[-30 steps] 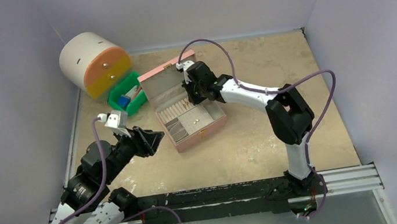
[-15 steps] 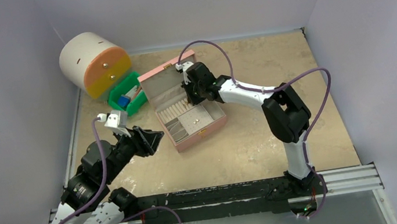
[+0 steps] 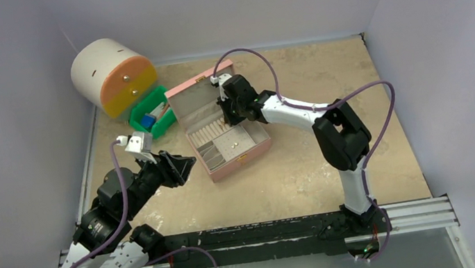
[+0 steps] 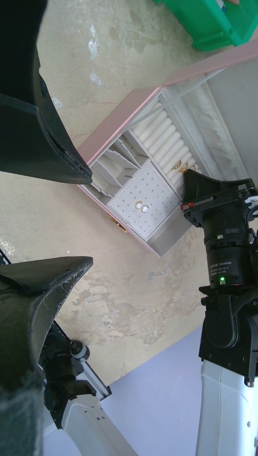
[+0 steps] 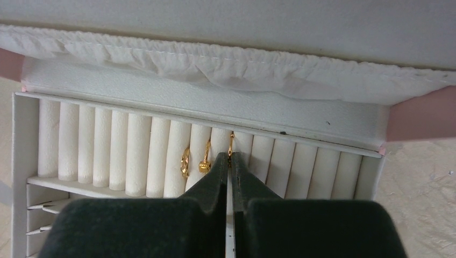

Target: Organize the mixed jewelry

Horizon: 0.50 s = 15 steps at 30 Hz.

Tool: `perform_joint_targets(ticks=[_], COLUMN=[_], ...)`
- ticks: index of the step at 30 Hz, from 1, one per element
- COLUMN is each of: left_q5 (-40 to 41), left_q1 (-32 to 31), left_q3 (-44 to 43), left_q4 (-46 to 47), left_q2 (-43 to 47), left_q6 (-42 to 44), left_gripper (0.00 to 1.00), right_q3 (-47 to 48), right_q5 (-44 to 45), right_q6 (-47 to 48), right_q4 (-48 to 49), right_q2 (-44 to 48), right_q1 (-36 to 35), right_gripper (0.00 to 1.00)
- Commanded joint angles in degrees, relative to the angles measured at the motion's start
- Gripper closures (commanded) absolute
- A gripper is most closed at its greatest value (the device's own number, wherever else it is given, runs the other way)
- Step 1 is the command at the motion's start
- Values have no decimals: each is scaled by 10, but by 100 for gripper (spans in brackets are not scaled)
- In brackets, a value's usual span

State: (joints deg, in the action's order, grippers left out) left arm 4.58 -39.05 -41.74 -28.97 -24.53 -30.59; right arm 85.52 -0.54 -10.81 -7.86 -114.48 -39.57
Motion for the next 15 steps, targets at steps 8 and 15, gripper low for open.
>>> perform_joint_targets(ticks=[8, 15], left_q5=[5, 7], left_q1=[2, 3], left_q3=[-12, -12], left_q4=[8, 8], left_q2=[-2, -1], left_q6=[5, 5], left_gripper=[49, 48], right_q3=[10, 10], right_q5=[35, 57], right_q6=[-28, -34], right_q4=[-7, -16], right_q2=[-40, -32], right_q1=[6, 6], right_gripper=[100, 100])
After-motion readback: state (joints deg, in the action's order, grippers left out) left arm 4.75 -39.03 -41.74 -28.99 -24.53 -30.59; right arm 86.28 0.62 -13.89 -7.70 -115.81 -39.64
